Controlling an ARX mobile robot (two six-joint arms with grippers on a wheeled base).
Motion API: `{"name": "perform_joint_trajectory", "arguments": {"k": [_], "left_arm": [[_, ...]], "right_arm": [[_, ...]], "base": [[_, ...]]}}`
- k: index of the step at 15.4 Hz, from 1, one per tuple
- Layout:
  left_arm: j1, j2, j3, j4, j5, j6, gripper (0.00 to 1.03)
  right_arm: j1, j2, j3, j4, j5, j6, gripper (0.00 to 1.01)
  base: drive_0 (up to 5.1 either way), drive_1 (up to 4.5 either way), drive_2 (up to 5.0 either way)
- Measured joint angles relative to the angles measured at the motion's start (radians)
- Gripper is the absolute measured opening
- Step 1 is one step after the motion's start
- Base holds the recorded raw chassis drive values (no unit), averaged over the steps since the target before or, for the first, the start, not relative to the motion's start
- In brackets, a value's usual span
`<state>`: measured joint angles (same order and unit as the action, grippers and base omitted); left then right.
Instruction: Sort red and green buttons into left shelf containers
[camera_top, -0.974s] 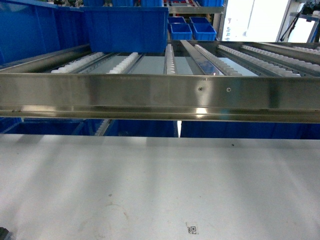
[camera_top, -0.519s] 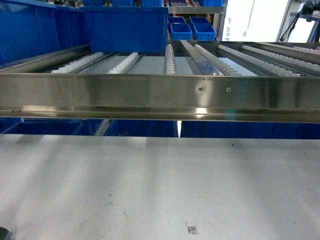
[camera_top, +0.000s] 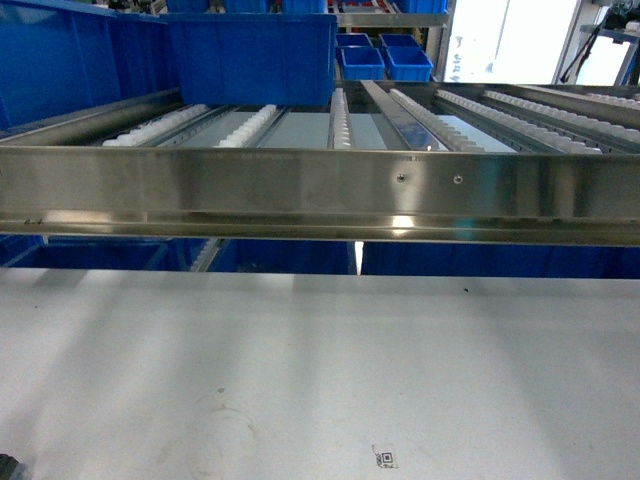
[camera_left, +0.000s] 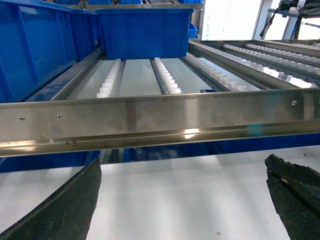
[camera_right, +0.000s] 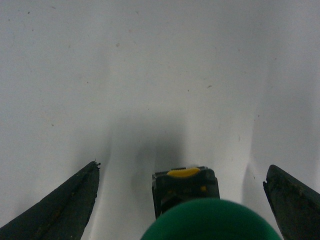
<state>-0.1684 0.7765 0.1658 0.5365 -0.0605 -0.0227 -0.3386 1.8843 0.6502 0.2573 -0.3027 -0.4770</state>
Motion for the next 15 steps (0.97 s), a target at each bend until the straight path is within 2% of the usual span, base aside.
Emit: {"name": "perform_joint_trajectory", "arguments": {"k": [6, 9, 12, 13, 15], "left_arm": [[0.000, 0.000, 0.000, 0.000, 0.000, 0.000, 0.98], [0.000, 0.000, 0.000, 0.000, 0.000, 0.000, 0.98], [0.000, 0.000, 0.000, 0.000, 0.000, 0.000, 0.98], [0.000, 0.000, 0.000, 0.000, 0.000, 0.000, 0.98], [0.000, 0.000, 0.000, 0.000, 0.000, 0.000, 0.98]], "right_arm": [[0.018, 0.028, 0.005, 0.063, 0.018, 0.026, 0.97], [0.016, 0.028, 0.003, 0.074, 0.019, 0.031, 0.65], [-0.005, 0.037, -0.023, 0.085, 0.018, 0.031, 0.32], [-0.010, 0.038, -0.027, 0.095, 0.010, 0.031, 0.28], [-0.016, 0.036, -0.052, 0.127, 0.000, 0.033, 0.27]], "base": [[0.0, 0.00, 0.0], [0.0, 0.00, 0.0], [0.0, 0.00, 0.0], [0.0, 0.00, 0.0], [0.0, 0.00, 0.0]]}}
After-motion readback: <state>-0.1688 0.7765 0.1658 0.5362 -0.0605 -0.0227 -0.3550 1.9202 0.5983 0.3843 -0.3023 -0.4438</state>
